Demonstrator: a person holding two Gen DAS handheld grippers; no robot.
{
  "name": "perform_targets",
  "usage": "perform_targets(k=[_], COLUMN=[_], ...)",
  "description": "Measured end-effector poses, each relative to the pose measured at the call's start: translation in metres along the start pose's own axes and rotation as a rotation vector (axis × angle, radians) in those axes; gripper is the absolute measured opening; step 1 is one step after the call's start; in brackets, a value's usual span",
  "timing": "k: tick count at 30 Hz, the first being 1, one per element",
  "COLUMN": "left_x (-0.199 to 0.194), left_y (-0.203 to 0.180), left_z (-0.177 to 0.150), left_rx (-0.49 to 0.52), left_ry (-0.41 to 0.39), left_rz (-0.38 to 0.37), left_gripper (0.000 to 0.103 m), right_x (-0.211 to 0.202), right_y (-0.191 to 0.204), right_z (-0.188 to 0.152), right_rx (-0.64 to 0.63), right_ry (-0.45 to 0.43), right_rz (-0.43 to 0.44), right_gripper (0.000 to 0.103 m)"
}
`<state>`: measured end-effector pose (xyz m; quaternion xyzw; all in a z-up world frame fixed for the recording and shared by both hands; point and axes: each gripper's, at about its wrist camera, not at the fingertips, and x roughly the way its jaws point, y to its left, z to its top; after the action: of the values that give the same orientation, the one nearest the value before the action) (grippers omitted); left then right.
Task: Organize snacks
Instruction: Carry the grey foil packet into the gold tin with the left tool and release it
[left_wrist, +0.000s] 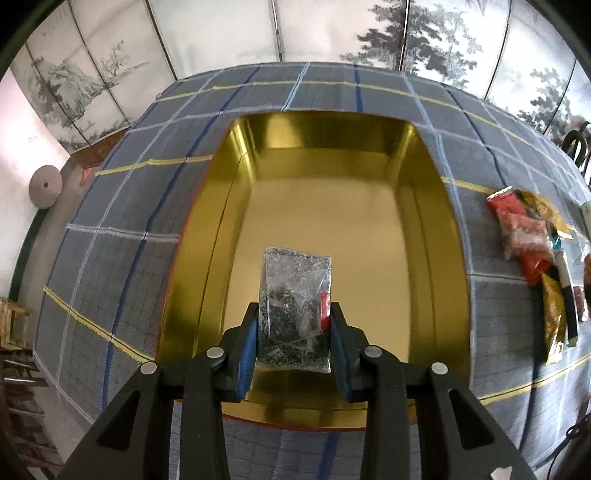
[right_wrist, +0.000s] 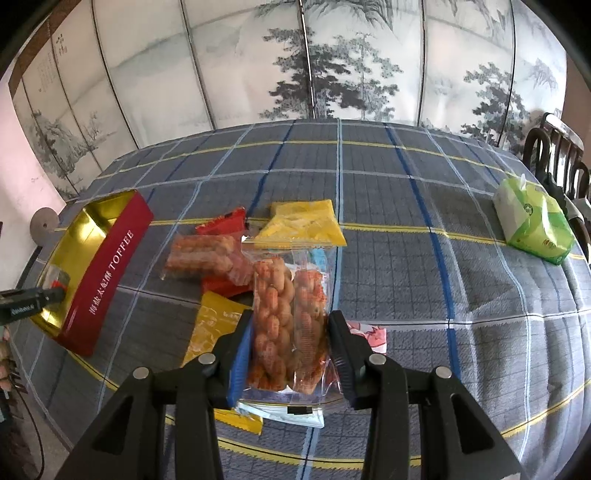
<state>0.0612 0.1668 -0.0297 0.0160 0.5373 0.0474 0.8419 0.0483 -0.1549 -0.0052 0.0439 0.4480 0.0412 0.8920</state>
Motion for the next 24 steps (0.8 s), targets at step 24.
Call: perform_targets(k=[24], left_x=[0.015], left_y=[0.013], left_z=[-0.006], left_rx=[0.04], left_ry=[0.025], left_rz=[0.036], left_gripper=[0.036], right_x=[-0.001], right_y=[0.031], right_z=[0.003], right_rx=[-0.021], right_ry=[0.007], right_rz=[0.026], right_gripper=[0.04])
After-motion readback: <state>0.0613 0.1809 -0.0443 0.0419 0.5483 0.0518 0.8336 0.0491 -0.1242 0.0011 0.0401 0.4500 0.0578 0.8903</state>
